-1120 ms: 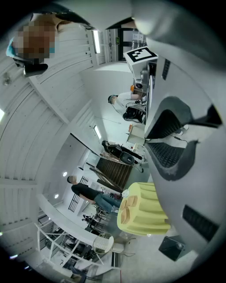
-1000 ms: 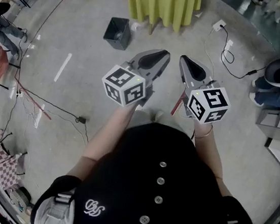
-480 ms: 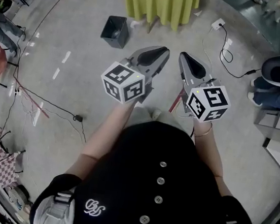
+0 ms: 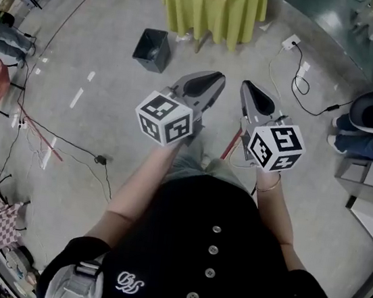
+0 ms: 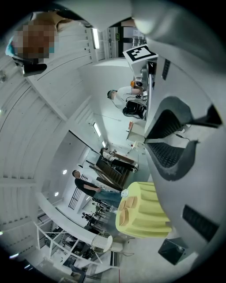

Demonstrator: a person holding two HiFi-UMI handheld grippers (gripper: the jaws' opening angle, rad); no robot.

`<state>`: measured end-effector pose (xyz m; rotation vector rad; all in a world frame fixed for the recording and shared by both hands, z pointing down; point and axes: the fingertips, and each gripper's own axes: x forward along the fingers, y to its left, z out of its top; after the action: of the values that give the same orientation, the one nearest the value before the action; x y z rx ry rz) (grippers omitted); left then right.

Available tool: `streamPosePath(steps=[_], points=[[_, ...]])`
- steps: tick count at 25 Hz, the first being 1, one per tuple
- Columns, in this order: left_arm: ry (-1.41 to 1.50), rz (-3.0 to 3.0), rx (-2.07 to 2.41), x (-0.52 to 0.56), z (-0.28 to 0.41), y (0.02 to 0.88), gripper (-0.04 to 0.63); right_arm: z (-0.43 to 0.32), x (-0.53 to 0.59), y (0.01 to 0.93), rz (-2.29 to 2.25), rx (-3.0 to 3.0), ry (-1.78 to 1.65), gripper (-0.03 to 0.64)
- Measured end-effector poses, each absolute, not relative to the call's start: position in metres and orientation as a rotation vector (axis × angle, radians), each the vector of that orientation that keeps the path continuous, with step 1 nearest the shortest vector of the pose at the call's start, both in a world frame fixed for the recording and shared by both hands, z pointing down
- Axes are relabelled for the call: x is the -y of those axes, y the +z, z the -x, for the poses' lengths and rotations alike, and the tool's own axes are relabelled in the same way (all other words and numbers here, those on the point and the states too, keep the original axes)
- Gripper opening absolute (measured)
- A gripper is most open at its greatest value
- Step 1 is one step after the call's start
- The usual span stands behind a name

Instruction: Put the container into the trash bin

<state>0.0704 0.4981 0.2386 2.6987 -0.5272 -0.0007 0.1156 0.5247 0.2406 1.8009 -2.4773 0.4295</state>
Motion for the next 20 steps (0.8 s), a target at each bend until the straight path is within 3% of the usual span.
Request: streamPosePath(steps=[20], points=[[0.051, -2.799, 0.416, -0.233, -0.091, 0.224, 0.037, -0.131, -0.251, 0.233, -1.902, 2.415, 0.423, 0.000]])
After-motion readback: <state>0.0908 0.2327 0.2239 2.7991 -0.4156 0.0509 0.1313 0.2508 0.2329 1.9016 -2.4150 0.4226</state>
